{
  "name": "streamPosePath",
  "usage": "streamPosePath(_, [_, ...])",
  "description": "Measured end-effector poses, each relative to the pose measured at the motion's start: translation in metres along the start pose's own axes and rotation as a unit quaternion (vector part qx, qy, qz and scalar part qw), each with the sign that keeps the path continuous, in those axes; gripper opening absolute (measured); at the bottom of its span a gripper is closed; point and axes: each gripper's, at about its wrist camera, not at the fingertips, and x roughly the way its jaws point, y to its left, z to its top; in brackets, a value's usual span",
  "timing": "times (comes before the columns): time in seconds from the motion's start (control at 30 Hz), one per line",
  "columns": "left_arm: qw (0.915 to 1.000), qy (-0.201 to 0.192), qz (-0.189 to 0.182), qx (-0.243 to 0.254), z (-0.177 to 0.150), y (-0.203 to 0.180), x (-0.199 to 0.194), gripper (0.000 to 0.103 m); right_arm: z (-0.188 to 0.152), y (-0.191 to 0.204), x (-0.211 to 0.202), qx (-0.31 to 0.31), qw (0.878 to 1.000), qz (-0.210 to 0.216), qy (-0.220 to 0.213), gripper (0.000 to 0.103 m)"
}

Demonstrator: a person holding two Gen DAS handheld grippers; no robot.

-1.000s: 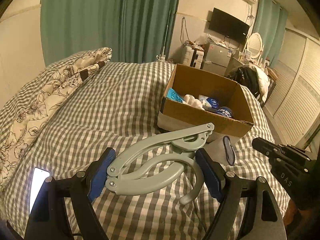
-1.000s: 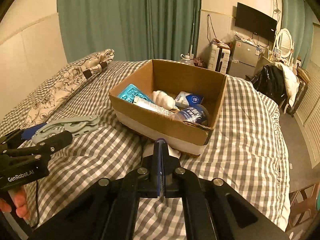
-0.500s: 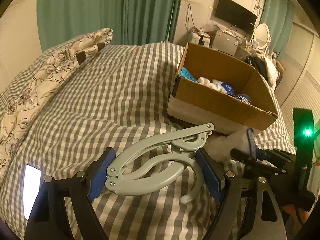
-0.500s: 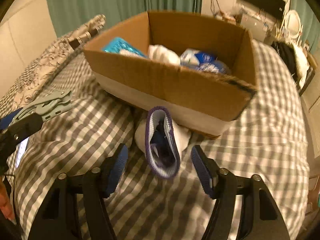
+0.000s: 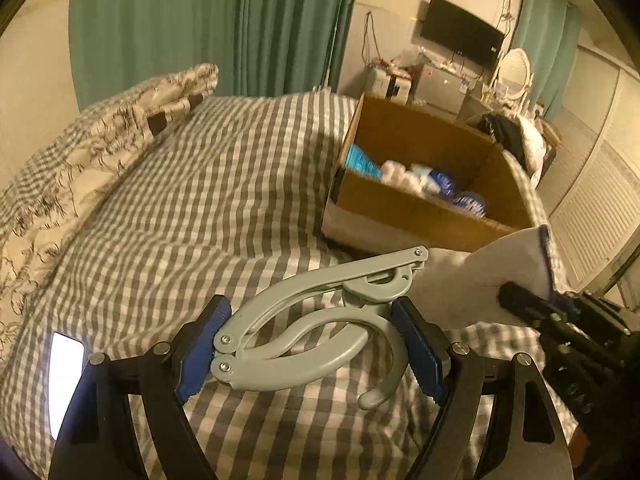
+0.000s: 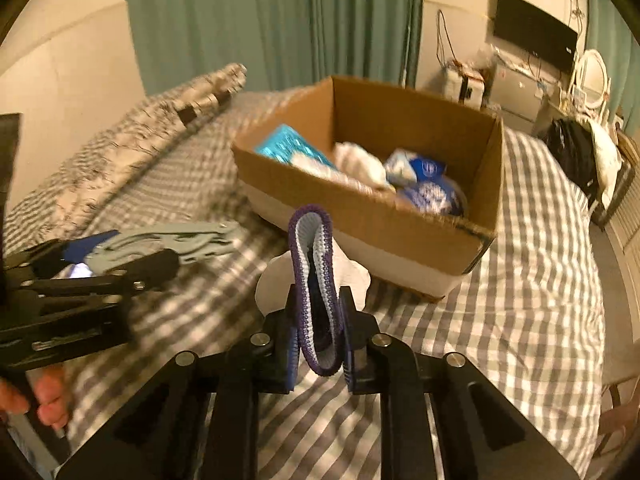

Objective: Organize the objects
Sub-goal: 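Place the hanger and sock into the box and open both grippers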

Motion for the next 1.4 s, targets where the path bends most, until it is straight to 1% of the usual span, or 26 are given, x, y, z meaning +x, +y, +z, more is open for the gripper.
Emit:
streamPosePath(0.17, [0.9991,-0.036,-0.021,0.012,0.021,-0.012,-0.034,0.084,0.018,-0.006,-0.046,-0.001,0.999,-0.014,-0.042,0.016])
streamPosePath(0.33, [0.9959,-0.075,-0.032,0.038,0.052,-0.035,-0.059,0.084,0.046,-0.020,-0.090,-0.003,0.995,-0.044,-0.094,0.016])
streamPosePath(0.43, [0.9935,-0.094,-0.038,0.050,0.072,-0.047,-0.062,0.084,0.064,-0.034,-0.101,0.002,0.992,-0.057,-0.116,0.016])
streamPosePath(0.5, [0.9924,-0.104,-0.035,0.056,0.087,-0.055,-0.056,0.084,0.075,-0.040,-0.101,0.003,0.990,-0.065,-0.124,0.016])
streamPosePath(0.57, [0.9921,-0.107,-0.031,0.058,0.102,-0.063,-0.043,0.084,0.086,-0.047,-0.096,0.007,0.989,-0.070,-0.129,0.016])
streamPosePath(0.63, [0.9921,-0.104,-0.036,0.060,0.115,-0.069,-0.027,0.084,0.094,-0.055,-0.089,0.012,0.989,-0.074,-0.131,0.016])
streamPosePath(0.77, [0.9923,-0.097,-0.036,0.067,0.138,-0.079,0.013,0.084,0.111,-0.068,-0.060,0.020,0.989,-0.074,-0.125,0.016])
streamPosePath(0.87, [0.9912,-0.101,-0.022,0.083,0.148,-0.087,0.039,0.084,0.121,-0.077,-0.030,0.019,0.990,-0.077,-0.114,0.016])
streamPosePath(0.97, [0.9903,-0.105,-0.023,0.088,0.154,-0.091,0.060,0.084,0.127,-0.088,-0.002,0.020,0.991,-0.079,-0.102,0.016])
streamPosePath(1.07, [0.9908,-0.099,-0.036,0.085,0.159,-0.090,0.079,0.084,0.129,-0.099,0.021,0.023,0.992,-0.076,-0.093,0.016])
streamPosePath(1.17, [0.9907,-0.094,-0.050,0.084,0.159,-0.091,0.093,0.085,0.126,-0.109,0.036,0.030,0.992,-0.063,-0.101,0.019])
streamPosePath(1.2, [0.9903,-0.094,-0.054,0.088,0.157,-0.092,0.096,0.087,0.126,-0.112,0.038,0.033,0.993,-0.057,-0.102,0.026])
streamPosePath(1.23, [0.9900,-0.094,-0.054,0.091,0.156,-0.093,0.097,0.089,0.125,-0.114,0.039,0.036,0.992,-0.056,-0.104,0.042])
streamPosePath(1.27, [0.9895,-0.094,-0.050,0.098,0.153,-0.094,0.097,0.096,0.122,-0.117,0.037,0.040,0.992,-0.062,-0.107,0.051])
streamPosePath(1.3, [0.9890,-0.097,-0.045,0.103,0.150,-0.096,0.095,0.101,0.121,-0.117,0.036,0.042,0.991,-0.068,-0.109,0.064])
streamPosePath(1.33, [0.9884,-0.100,-0.040,0.107,0.148,-0.098,0.093,0.102,0.119,-0.117,0.033,0.043,0.990,-0.073,-0.111,0.066])
streamPosePath(1.4, [0.9868,-0.102,-0.033,0.122,0.144,-0.102,0.084,0.102,0.118,-0.116,0.026,0.043,0.990,-0.077,-0.110,0.066])
